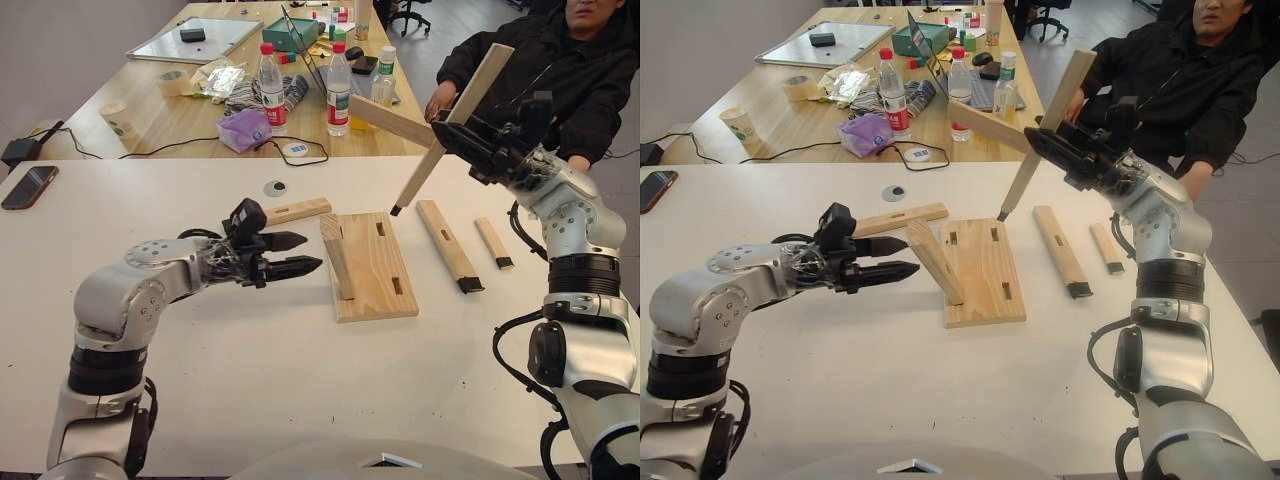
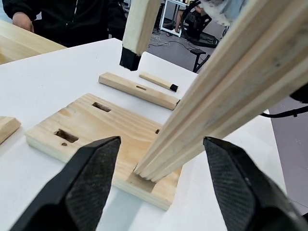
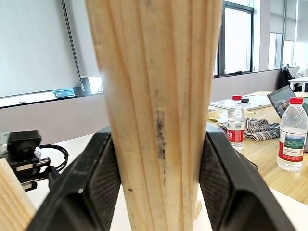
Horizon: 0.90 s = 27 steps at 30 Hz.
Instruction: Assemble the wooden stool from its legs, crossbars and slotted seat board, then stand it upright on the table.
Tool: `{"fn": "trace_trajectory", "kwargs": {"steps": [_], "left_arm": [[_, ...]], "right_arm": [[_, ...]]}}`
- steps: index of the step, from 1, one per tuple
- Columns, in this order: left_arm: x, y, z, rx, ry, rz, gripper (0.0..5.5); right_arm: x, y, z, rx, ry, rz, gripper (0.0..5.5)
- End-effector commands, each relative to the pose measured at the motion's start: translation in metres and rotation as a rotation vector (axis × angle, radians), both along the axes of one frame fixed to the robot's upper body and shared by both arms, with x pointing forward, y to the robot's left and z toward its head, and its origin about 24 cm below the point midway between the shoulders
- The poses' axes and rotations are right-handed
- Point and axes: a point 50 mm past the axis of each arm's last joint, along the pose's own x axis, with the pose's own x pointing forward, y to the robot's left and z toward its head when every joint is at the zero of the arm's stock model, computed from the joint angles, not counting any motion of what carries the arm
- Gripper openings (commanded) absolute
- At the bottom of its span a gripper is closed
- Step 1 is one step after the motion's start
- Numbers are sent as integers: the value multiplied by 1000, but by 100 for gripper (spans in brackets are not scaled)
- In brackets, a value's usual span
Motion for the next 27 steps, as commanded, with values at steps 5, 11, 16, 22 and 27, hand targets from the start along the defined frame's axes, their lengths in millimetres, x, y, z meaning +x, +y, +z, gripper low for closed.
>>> {"fn": "trace_trajectory", "kwargs": {"steps": [5, 11, 16, 22, 27], "left_arm": [[-6, -7, 8, -25, -24, -13, 316], [-1, -13, 11, -70, -38, -14, 316], [0, -18, 9, -86, -34, -39, 250], [-1, -21, 3, -19, -51, -78, 231], [8, 2, 2, 228, -149, -169, 206]], "right_arm": [[2, -1, 10, -19, -33, -1, 208], [2, 0, 8, -26, -30, -2, 208], [2, 0, 8, -30, -31, -5, 208], [3, 1, 8, -39, -31, -1, 208], [2, 1, 8, -46, -33, 10, 208]]}}
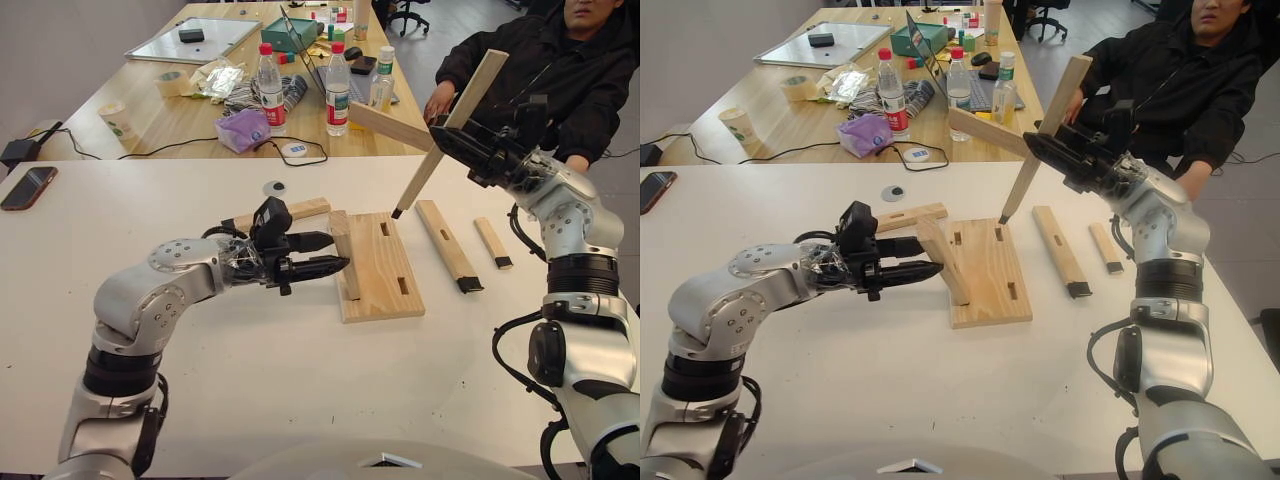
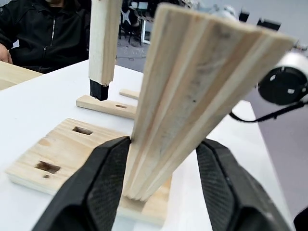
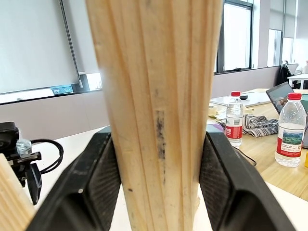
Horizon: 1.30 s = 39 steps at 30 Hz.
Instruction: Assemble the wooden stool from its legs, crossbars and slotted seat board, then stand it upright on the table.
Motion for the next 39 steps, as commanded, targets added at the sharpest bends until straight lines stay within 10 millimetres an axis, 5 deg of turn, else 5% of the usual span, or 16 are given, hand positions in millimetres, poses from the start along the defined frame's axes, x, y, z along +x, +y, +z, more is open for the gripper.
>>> {"fn": "trace_trajectory", "kwargs": {"steps": [1, 10, 24, 39], "left_arm": [[9, 20, -4, 206, -37, -57, 186], [20, 32, 23, 262, -82, -153, 79], [-2, 11, 11, 34, 28, -34, 288], [8, -15, 13, -79, -16, -27, 292]], "right_arm": [[1, 1, 12, -27, -41, 11, 208], [-2, 4, 12, -30, -29, 46, 208], [-1, 3, 9, -41, -14, 41, 208], [0, 6, 8, -59, -12, 56, 208]]}}
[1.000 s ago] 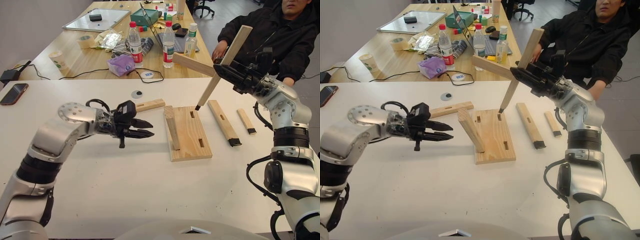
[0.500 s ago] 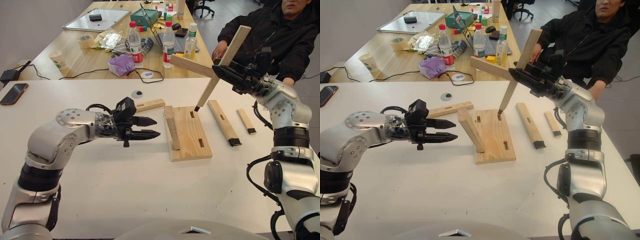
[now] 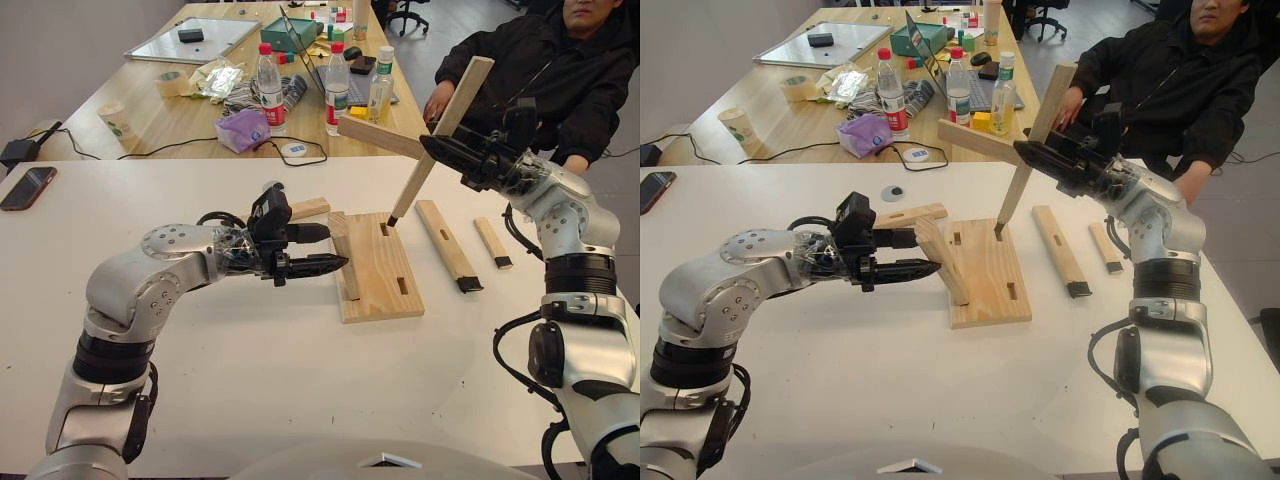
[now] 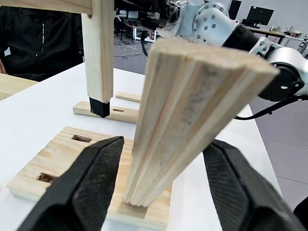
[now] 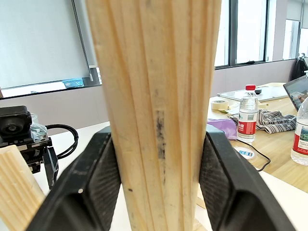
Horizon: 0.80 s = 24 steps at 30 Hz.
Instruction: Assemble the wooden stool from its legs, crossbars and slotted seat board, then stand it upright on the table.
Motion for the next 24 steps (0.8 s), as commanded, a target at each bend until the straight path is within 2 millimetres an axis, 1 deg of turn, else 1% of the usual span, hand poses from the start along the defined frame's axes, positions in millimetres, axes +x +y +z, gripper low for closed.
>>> {"fn": "trace_trajectory", "kwargs": {"steps": [1, 2, 5, 6, 8, 11, 16, 19, 21, 24], "left_arm": [[5, -6, 4, -20, -25, 2, 292], [6, -7, 4, -23, -26, 5, 292], [8, -6, 2, -11, -22, 4, 248], [7, -4, 0, 18, -22, -11, 235], [6, 2, -2, 81, -19, -53, 226], [5, 12, -1, 173, -25, -117, 220], [14, 37, 14, 343, -87, -181, 211], [18, 46, 21, 422, -110, -228, 204], [19, 47, 25, 453, -121, -259, 203], [22, 41, 29, 449, -141, -279, 203]], "right_arm": [[1, -2, 9, -32, -28, -3, 208], [1, -2, 9, -33, -27, -3, 208], [2, -2, 8, -37, -28, -4, 208], [2, -2, 9, -39, -30, -6, 208], [2, -3, 9, -41, -33, -9, 208], [1, -2, 9, -39, -36, -3, 208], [-4, -1, 10, -6, -14, 42, 208], [-10, 2, 9, 9, -1, 91, 208], [-16, 6, 7, 8, 4, 128, 208], [-27, 14, -1, 5, 28, 181, 208]]}}
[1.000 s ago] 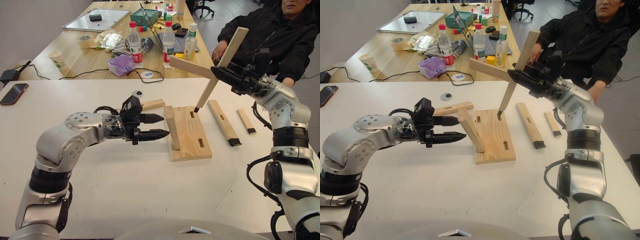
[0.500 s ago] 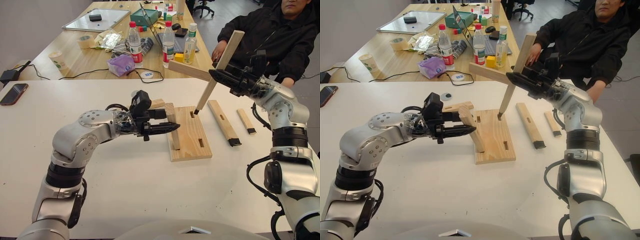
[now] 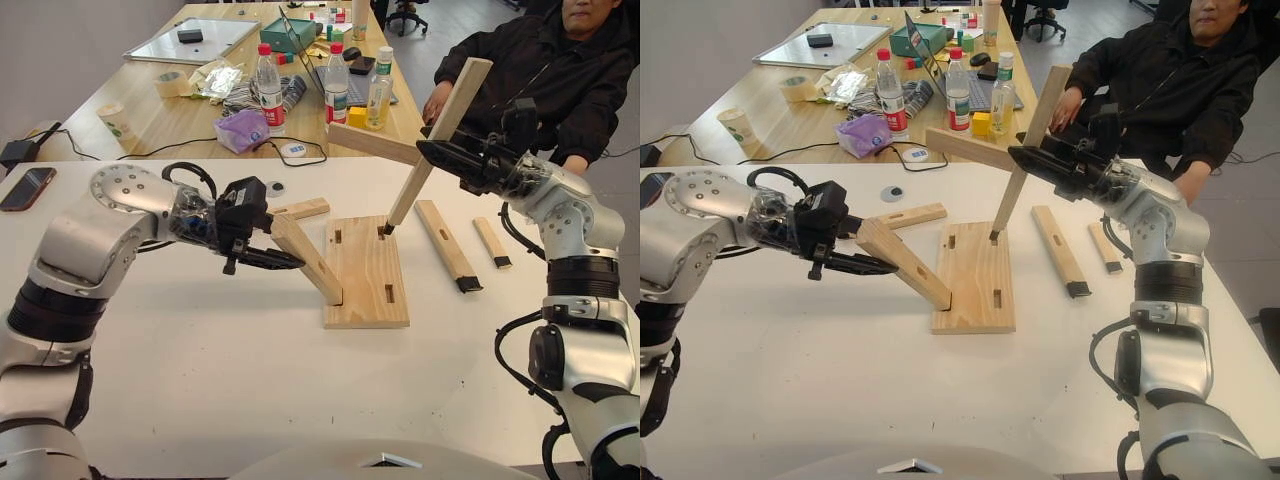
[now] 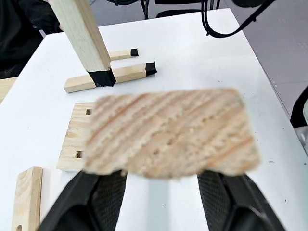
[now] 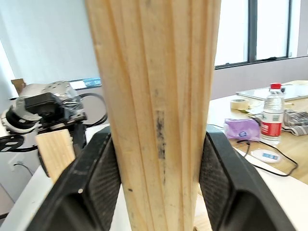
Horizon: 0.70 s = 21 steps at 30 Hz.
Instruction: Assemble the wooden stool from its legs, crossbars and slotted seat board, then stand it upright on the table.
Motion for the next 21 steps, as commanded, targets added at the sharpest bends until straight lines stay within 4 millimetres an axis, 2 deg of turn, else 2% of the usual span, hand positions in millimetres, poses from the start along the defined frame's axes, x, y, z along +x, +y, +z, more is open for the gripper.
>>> {"fn": "trace_trajectory", "kwargs": {"steps": [1, 5, 17, 21], "left_arm": [[3, -2, -5, 50, 28, -1, 203], [2, -5, -7, 35, 22, 4, 203], [7, 5, -10, 57, 46, 28, 203], [11, 8, -9, 62, 49, 32, 203]], "right_arm": [[-17, 7, -7, -18, 15, 67, 208], [-29, 10, -14, -19, 45, 95, 208], [-41, 0, -26, -51, 56, 89, 208], [-46, -1, -39, -56, 84, 91, 208]]}}
